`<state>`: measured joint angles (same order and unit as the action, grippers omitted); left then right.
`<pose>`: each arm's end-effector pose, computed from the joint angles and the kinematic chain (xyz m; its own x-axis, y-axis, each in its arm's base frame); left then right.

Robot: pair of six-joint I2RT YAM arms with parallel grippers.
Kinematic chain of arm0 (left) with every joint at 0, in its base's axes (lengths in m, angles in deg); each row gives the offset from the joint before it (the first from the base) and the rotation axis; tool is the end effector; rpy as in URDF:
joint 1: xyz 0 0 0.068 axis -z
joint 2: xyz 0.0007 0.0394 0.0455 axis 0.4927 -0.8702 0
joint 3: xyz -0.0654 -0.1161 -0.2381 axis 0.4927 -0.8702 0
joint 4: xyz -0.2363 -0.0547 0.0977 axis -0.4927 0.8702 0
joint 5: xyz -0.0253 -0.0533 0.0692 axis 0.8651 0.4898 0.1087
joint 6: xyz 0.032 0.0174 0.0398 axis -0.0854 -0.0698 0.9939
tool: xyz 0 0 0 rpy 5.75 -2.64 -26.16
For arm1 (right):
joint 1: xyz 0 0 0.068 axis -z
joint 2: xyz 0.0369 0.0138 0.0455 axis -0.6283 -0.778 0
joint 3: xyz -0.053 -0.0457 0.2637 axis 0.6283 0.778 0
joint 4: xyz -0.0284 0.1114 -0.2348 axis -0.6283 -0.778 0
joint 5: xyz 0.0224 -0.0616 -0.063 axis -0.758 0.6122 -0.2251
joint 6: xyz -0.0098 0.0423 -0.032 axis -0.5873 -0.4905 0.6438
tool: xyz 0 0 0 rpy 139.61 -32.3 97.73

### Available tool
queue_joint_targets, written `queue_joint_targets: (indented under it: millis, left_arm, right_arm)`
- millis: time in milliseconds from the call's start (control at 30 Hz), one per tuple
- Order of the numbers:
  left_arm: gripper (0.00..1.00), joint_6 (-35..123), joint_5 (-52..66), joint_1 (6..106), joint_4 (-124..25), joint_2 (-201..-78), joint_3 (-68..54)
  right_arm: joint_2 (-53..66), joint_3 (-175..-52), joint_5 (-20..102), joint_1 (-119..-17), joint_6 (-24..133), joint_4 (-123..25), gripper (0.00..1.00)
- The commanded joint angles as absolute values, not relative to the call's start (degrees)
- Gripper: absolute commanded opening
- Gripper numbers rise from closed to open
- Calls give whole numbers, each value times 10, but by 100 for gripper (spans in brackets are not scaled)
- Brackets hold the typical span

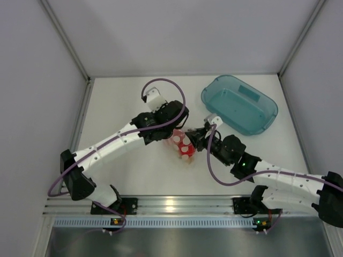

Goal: Open the zip-top bag and remove the fake food

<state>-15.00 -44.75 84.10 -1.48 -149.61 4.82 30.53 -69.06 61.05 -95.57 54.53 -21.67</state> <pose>0.2011 -0.2402 0.3578 -0.4397 -0.5588 -0.7031 -0.2951 0.8293 -0.4745 0.1333 0.1887 0.2843 -0.0747 0.0992 -0.9923 -0.6938 0.7096 0.1231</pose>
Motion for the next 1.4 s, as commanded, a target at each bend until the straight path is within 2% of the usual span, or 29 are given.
queue_joint_targets:
  millis: [0, 33, 133, 200, 267, 300, 333, 367, 467, 533, 633, 667, 733, 800, 867, 900, 1000, 1233, 1367]
  left_arm:
    - [0, -155, -435, 843, -24, -1472, 51]
    - [0, -151, -434, 844, -24, -1472, 51]
    - [0, -129, -441, 844, -27, -1468, 55]
    - [3, -111, -454, 843, -30, -1462, 58]
    - [26, -41, -455, 841, -44, -1461, 63]
    - [47, -23, -459, 840, -47, -1460, 72]
    - [61, 24, -456, 840, -56, -1456, 74]
    - [81, 46, -455, 840, -69, -1453, 73]
    - [98, 165, -420, 837, -138, -1425, 60]
    - [98, 281, -370, 836, -235, -1393, 23]
    - [98, 398, -218, 823, -326, -1346, -43]
    - [98, 414, -102, 805, -363, -1337, -56]
    - [95, 446, -18, 787, -415, -1296, -110]
    - [95, 478, 120, 768, -502, -1250, -174]
    - [96, 501, 198, 766, -553, -1227, -218]
    - [96, 513, 268, 766, -556, -1216, -224]
    - [95, 567, 371, 766, -545, -1224, -224]
    - [85, 611, 476, 766, -496, -1280, -177]
    - [81, 597, 490, 768, -496, -1321, -148]
  right_arm:
    - [295, -711, 608, -966, 561, -159, 13]
    - [294, -711, 598, -966, 563, -157, 7]
    - [302, -700, 591, -967, 566, -156, 0]
    - [313, -695, 586, -968, 572, -164, 0]
    - [332, -697, 574, -968, 583, -204, 0]
    - [341, -699, 570, -967, 588, -219, 0]
    - [357, -702, 563, -968, 596, -233, 0]
    - [364, -705, 563, -968, 601, -270, 0]
    - [393, -723, 559, -968, 609, -334, 0]
    - [410, -748, 549, -967, 610, -407, 0]
    - [427, -773, 530, -966, 632, -501, 0]
    - [432, -780, 526, -966, 634, -517, 0]
    - [455, -782, 516, -966, 637, -538, 0]
    - [473, -782, 501, -965, 637, -550, 0]
    - [481, -786, 495, -966, 638, -561, 0]
    - [486, -787, 492, -966, 638, -566, 0]
    - [491, -797, 486, -966, 645, -596, 0]
    - [505, -805, 445, -965, 648, -616, 0]
    - [495, -809, 419, -966, 653, -610, 0]
